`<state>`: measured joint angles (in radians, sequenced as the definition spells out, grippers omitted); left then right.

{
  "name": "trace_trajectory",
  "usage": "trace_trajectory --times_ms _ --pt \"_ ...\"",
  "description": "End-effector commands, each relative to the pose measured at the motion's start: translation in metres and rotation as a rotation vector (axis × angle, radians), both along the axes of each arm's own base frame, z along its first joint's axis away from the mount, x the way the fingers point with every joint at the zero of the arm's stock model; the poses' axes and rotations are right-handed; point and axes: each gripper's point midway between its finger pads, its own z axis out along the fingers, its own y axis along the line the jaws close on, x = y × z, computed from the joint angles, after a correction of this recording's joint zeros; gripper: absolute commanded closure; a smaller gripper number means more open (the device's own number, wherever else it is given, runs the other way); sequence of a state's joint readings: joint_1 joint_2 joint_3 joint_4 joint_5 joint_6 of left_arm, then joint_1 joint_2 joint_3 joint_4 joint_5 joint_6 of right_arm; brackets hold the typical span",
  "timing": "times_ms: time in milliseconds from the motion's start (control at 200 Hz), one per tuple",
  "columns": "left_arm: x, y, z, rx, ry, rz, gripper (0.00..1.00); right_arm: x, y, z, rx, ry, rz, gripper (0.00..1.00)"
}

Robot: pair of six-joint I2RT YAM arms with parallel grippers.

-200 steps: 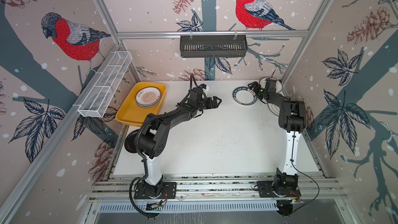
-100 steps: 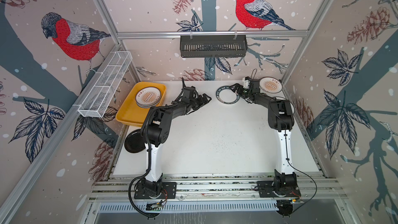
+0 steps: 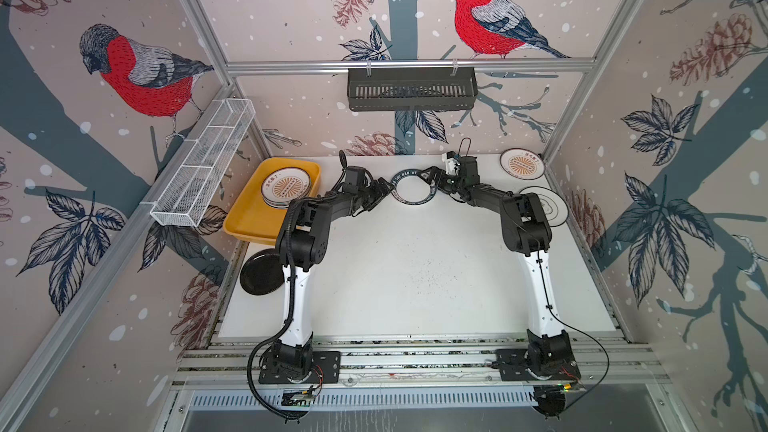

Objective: Place the plates into the plastic bin on the countertop
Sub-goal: 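Slide the green-ring plate toward the left gripper and grasp its rim with the left gripper, then carry the green-ring plate with the left gripper into the yellow bin while right gripper withdraws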

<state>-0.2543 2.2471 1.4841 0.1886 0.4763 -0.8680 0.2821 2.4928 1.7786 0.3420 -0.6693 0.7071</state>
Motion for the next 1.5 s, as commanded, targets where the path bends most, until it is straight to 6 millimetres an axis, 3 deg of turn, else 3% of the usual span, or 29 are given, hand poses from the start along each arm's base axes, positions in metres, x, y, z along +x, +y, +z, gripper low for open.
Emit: trace_trajectory --times_ms 0,170,440,505,660,815,1016,1181,1491 --pt "0.002 0.013 -0.021 0.021 0.063 0.048 0.2 -0.017 0.025 -0.004 0.018 0.031 0.07 0.01" --pt "0.006 0.029 -0.031 0.02 0.084 0.098 0.31 -0.031 0.044 -0.001 0.046 0.045 0.096 0.0" --pt "-0.002 0.04 -0.027 0.018 0.076 0.119 0.77 -0.034 0.048 0.01 0.064 0.034 0.086 0.0" --pt "-0.004 0.04 -0.022 0.011 0.065 0.116 0.84 -0.034 0.047 0.02 0.059 0.013 0.081 0.01" --pt "-0.012 0.042 -0.001 -0.016 0.018 0.114 0.91 -0.033 0.029 0.043 -0.009 -0.035 -0.006 0.01" --pt "-0.032 0.047 0.029 -0.109 -0.029 0.113 0.99 -0.042 0.01 0.093 -0.023 -0.123 -0.08 0.01" --pt "-0.059 0.074 0.068 -0.162 -0.096 0.158 1.0 -0.076 -0.009 0.148 -0.02 -0.22 -0.13 0.0" --pt "-0.083 0.105 0.087 -0.183 -0.127 0.224 1.0 -0.113 -0.02 0.184 -0.037 -0.292 -0.152 0.01" --pt "-0.112 0.184 0.118 -0.145 -0.182 0.406 1.0 -0.199 -0.038 0.236 -0.197 -0.466 -0.292 0.0"
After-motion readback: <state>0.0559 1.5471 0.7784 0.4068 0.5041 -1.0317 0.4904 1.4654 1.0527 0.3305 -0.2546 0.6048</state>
